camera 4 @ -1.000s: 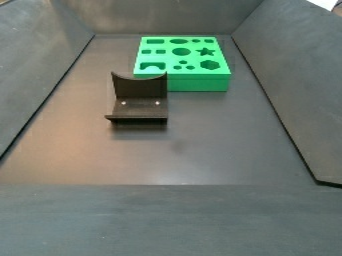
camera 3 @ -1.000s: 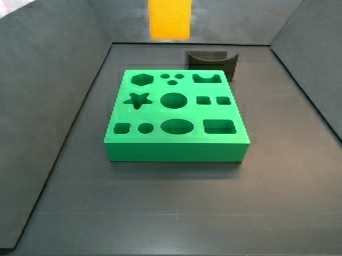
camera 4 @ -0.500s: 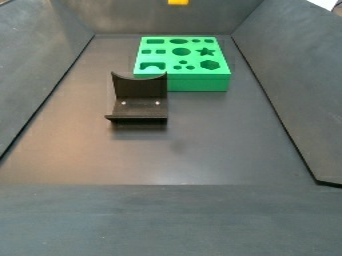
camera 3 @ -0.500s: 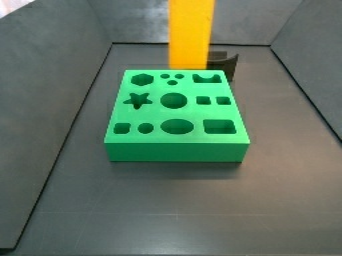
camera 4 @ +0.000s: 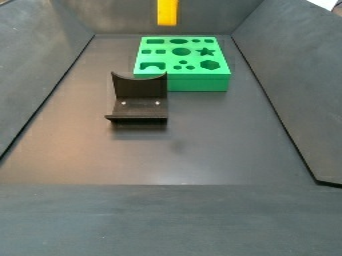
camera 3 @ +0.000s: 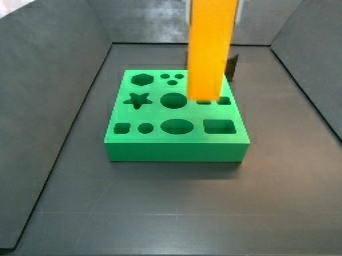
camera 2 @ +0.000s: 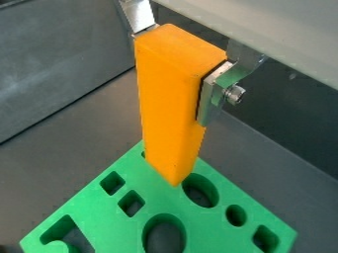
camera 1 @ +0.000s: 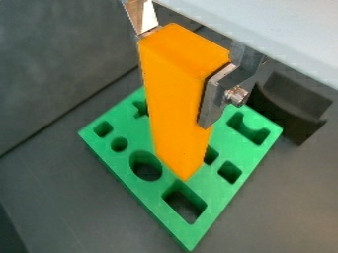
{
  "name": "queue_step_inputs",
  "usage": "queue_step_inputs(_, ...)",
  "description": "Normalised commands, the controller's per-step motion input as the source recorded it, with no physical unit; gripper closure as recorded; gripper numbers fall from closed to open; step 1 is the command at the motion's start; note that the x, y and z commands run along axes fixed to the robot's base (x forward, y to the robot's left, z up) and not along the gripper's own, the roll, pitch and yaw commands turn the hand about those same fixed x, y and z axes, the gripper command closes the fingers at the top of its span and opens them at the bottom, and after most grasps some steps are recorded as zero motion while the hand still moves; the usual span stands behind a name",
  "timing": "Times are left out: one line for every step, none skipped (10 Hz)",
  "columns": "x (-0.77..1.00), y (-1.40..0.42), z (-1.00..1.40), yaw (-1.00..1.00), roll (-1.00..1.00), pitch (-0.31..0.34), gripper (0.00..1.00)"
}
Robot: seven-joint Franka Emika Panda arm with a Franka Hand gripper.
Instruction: Insert the rectangle object.
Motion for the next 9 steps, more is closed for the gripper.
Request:
queue_step_inputs(1.00, -0.05, -0.63, 0.00, 0.05, 0.000, 1.00)
queue_step_inputs(1.00, -0.31, -0.59, 0.00, 0.12, 0.007, 1.00)
queue_step_inputs(0.96, -0.35, -0.47, 0.00, 0.10, 0.043, 1.00)
queue_step_inputs(0.88, -0.35, -0.34, 0.00, 0.12, 0.077, 1.00)
queue_step_inputs(0.74, -0.24, -0.19, 0.00, 0.22, 0.153, 1.00)
queue_step_inputs(0.40, -0.06, -0.11, 0.00, 0.23, 0.164, 1.00)
queue_step_inputs(0.23, 0.00, -0.11, 0.07, 0.20, 0.116, 1.00)
queue_step_inputs(0.12, 0.07, -0.21, 0.20, 0.13, 0.051, 1.00)
queue_step_inputs(0.02, 0.00, -0.38, 0.16, 0.06, 0.000, 1.00)
